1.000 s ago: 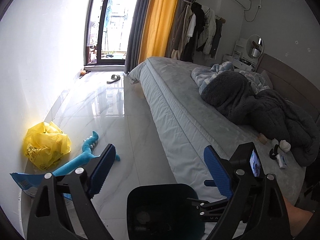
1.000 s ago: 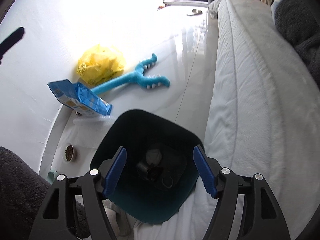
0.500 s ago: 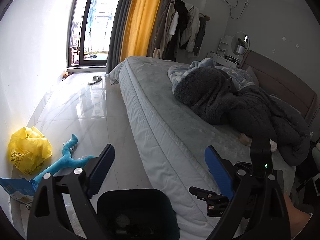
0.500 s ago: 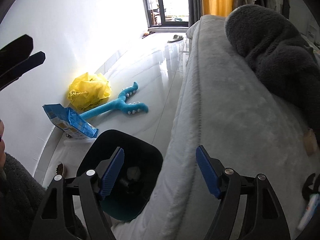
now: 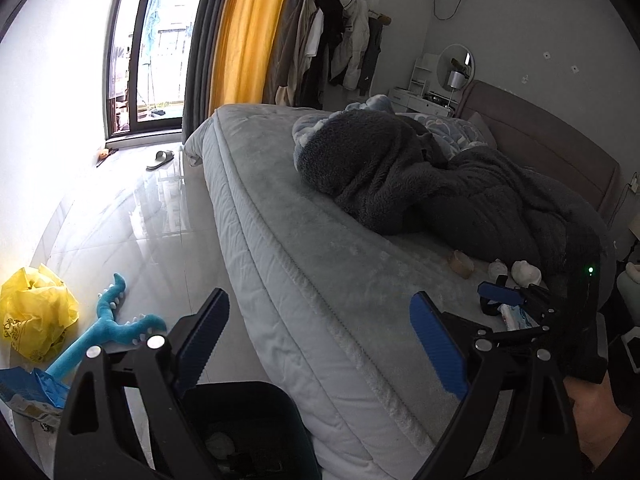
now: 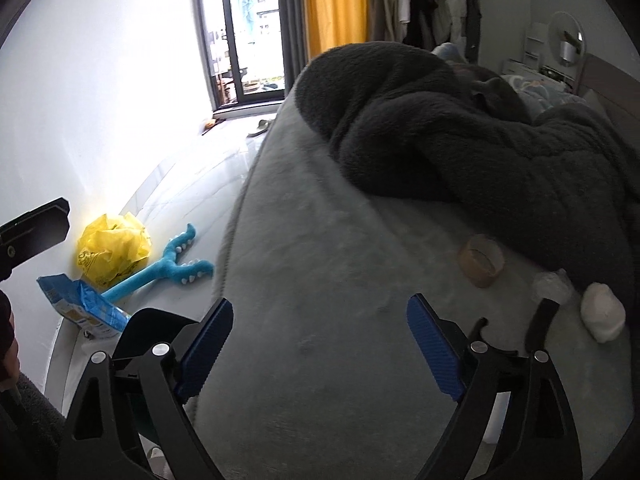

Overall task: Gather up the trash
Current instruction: 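Lift both tools from the bin and swing them back over the bed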

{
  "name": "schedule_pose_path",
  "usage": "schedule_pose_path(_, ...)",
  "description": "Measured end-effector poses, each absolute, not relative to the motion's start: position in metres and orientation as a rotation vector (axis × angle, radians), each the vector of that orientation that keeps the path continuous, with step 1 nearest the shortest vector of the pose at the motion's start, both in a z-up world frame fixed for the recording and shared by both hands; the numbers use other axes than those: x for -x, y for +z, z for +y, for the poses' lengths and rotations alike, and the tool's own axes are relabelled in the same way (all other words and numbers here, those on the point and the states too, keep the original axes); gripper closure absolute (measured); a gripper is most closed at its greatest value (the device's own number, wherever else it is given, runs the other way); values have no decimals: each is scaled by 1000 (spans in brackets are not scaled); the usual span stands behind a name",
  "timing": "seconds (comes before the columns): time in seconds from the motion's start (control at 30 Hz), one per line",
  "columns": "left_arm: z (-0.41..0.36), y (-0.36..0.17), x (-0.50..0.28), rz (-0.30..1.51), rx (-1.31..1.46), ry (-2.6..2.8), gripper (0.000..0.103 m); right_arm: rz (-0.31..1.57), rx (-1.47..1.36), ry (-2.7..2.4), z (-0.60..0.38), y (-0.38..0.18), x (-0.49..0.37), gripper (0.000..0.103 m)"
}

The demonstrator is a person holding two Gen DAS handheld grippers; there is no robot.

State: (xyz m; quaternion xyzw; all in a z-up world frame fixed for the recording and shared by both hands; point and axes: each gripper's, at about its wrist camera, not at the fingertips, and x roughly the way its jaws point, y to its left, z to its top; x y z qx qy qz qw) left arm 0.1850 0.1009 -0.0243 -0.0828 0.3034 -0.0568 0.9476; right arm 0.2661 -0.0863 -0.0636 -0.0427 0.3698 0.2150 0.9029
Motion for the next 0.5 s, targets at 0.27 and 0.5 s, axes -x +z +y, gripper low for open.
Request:
schedule_pose_path(0.27, 71, -27, -194, 623, 151, -158, 10, 726, 32, 336, -131, -64, -265, 6)
schedule_pose_path(0.5, 47, -31, -202, 629, 139, -189, 10, 739, -24, 239, -172, -73, -266, 4)
